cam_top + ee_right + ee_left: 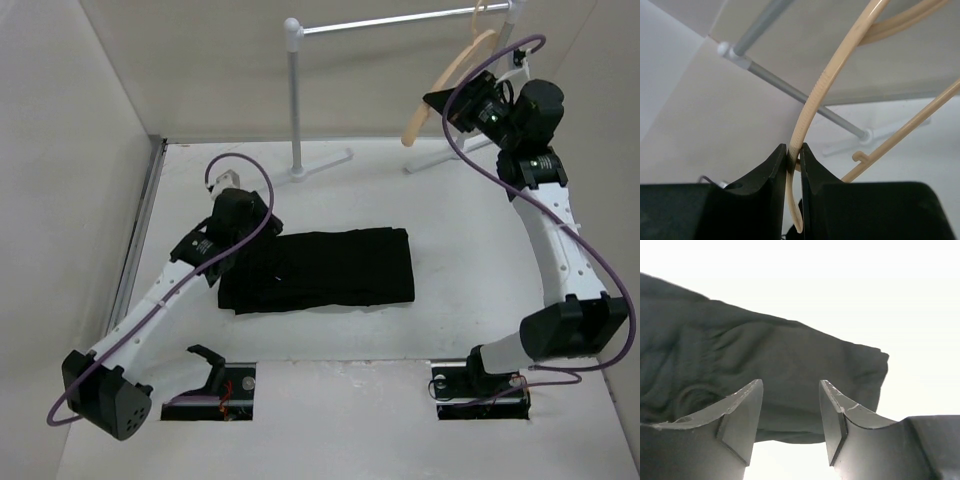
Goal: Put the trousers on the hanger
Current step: Pick up the hanger from the clothesline, then place the trousers on the hanger, then place the hanger at the clothesline.
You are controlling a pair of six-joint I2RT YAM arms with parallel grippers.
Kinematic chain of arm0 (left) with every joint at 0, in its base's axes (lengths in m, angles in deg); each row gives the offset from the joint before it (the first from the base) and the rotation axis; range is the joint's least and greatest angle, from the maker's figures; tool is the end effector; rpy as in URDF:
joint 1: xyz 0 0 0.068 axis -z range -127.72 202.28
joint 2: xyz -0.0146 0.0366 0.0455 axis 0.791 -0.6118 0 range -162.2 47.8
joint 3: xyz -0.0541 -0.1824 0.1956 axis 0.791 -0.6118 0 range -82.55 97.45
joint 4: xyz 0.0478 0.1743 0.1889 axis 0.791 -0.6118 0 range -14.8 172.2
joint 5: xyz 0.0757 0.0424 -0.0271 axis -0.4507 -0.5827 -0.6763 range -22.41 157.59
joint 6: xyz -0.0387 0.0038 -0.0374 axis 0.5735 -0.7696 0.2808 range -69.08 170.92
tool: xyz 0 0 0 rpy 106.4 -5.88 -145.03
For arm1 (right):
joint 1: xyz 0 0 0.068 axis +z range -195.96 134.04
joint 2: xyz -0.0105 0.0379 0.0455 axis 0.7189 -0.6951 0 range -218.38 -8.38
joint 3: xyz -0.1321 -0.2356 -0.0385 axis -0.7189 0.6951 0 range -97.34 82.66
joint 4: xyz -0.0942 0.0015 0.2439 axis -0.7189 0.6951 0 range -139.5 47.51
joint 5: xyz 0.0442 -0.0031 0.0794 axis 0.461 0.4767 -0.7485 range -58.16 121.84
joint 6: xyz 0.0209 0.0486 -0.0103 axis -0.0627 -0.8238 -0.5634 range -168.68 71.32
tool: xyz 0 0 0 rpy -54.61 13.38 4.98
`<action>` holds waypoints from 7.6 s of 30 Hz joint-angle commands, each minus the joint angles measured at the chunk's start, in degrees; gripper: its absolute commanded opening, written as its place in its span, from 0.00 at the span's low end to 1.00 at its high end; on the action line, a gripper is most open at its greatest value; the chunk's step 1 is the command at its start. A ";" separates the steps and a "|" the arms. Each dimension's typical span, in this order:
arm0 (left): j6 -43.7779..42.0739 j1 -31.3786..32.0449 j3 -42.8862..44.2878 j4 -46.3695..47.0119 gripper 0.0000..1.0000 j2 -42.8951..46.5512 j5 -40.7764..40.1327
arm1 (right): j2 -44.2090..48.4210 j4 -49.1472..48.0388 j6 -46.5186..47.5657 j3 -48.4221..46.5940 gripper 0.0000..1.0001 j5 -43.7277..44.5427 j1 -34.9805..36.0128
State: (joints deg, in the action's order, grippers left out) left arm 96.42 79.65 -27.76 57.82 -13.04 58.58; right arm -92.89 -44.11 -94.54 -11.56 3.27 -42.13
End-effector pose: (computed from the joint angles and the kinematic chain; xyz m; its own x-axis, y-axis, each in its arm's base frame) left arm 0.2116 -0.1032 0.3226 -0.5536 -0.5066 -0.6610 -0.0864 0.8244 -0.5594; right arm 0.3291 0.0390 0.4847 -0.3312 0.6094 -0.7203 -0.4262 0.5845 0.6905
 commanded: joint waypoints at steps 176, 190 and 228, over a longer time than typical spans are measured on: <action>-12.36 31.99 24.49 18.40 0.00 -15.98 -14.71 | 32.84 4.37 4.72 37.70 0.77 21.62 49.11; -9.64 31.99 21.86 18.23 0.00 -13.78 -14.98 | 26.50 -5.21 4.65 41.21 0.21 33.06 53.16; 9.26 15.29 -15.84 3.20 1.00 19.70 -10.76 | -6.44 -17.08 -7.39 -6.93 0.06 -2.44 4.65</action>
State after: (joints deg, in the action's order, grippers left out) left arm 103.11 95.41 -42.98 60.94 4.47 48.13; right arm -98.24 -53.81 -101.65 -11.64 5.34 -36.51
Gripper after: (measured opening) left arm 0.997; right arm 0.175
